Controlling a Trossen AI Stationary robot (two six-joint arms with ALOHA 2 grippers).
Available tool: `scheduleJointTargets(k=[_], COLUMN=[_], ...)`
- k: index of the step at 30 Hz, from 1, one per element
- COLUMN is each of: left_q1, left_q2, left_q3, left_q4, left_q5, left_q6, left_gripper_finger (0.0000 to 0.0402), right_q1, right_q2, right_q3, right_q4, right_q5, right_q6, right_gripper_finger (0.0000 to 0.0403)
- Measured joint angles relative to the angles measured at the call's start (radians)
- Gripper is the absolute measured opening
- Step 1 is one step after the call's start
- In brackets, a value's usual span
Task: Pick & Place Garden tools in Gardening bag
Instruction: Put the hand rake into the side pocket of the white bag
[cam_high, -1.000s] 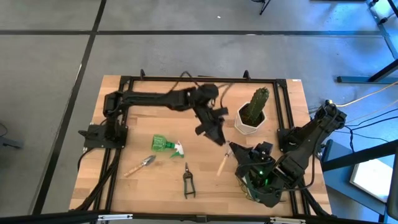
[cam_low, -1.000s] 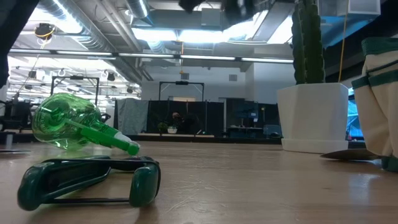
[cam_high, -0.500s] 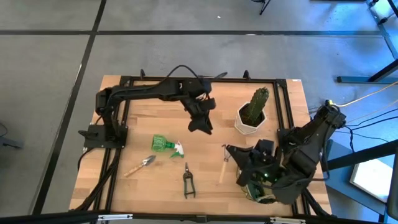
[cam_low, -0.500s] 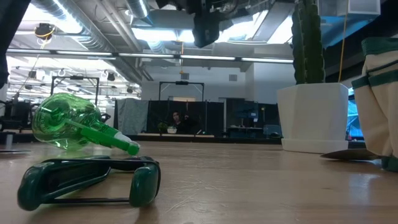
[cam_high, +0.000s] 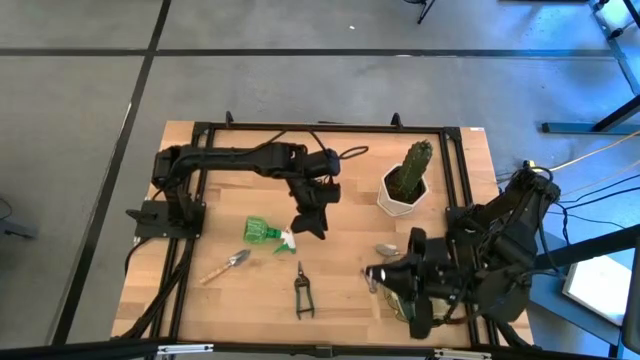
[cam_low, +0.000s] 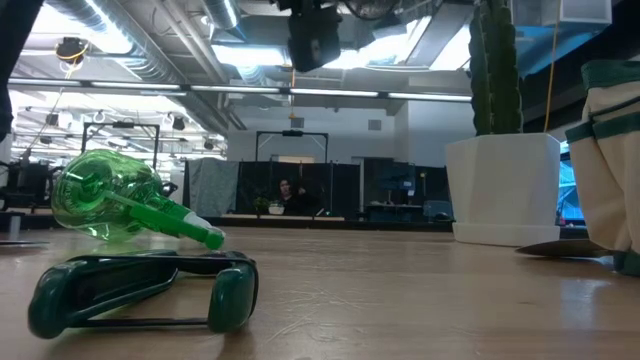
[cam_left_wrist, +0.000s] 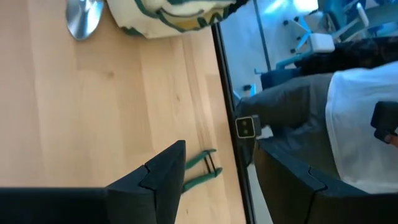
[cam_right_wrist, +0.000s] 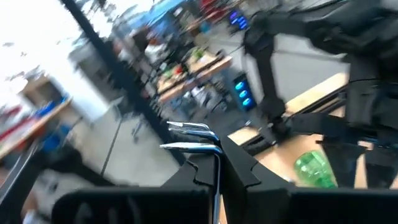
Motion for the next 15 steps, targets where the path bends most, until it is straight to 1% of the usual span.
scheduleJointTargets(k=[3,6,9,12,15], left_q1=[-0.022,-0.044,-0.061,-0.079,-0.099], left_q2=[0.000,0.001,0.002,0.002,0.003], left_q3=[0.000,0.000,0.000,0.000,0.000], left_q4=[0.005,0.010,0.033,0.095,0.168], left_q5=[-0.018,-0.080,-0.124,-0.167,-0.215], left_q6=[-0.016,-0.037,-0.085,-0.154,-0.224], left_gripper_finger=[0.0184,0.0184,0.0184,0.0184,0.0184], right_q1=[-0.014,-0.030,-0.034,-0.031,-0.011], right_q2=[-0.009,-0.052,-0.084,-0.105,-0.183], right_q3=[0.000,0.000,0.002,-0.020,-0.123], right_q4=[-0.050,-0.118,-0.157,-0.189,-0.098], right_q5=[-0.133,-0.256,-0.305,-0.374,-0.397], right_q6=[-0.004,-0.004,-0.012,-0.035,-0.061], right_gripper_finger=[0.0005,0.0005,0.0005,0.0005,0.0005])
